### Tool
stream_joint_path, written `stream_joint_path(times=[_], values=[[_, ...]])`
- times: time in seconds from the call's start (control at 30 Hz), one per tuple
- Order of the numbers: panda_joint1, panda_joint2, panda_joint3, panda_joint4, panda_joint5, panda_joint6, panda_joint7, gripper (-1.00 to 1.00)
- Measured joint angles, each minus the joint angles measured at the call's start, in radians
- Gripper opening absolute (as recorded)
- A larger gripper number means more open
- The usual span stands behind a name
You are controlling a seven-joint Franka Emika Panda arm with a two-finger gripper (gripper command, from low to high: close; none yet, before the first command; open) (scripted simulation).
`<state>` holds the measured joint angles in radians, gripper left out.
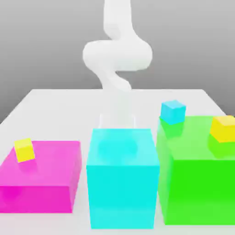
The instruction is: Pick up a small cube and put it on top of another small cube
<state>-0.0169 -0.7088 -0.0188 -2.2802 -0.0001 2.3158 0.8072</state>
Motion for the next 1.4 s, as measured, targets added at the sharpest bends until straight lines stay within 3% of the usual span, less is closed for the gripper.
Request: stream_joint_path(times=[0.63, 1.1, 1.23, 1.27, 1.4], values=[[-0.139, 0.695, -0.17, 0.15, 0.08, 0.12, -0.004, 0.0], [-0.301, 1.21, -0.213, 0.262, 0.198, 0.202, -0.046, 0.0], [-0.339, 1.355, -0.18, 0.298, 0.236, 0.291, -0.069, 0.0], [-0.344, 1.375, -0.174, 0.304, 0.241, 0.306, -0.073, -1.0], [-0.344, 1.375, -0.174, 0.304, 0.242, 0.306, -0.074, -1.0]])
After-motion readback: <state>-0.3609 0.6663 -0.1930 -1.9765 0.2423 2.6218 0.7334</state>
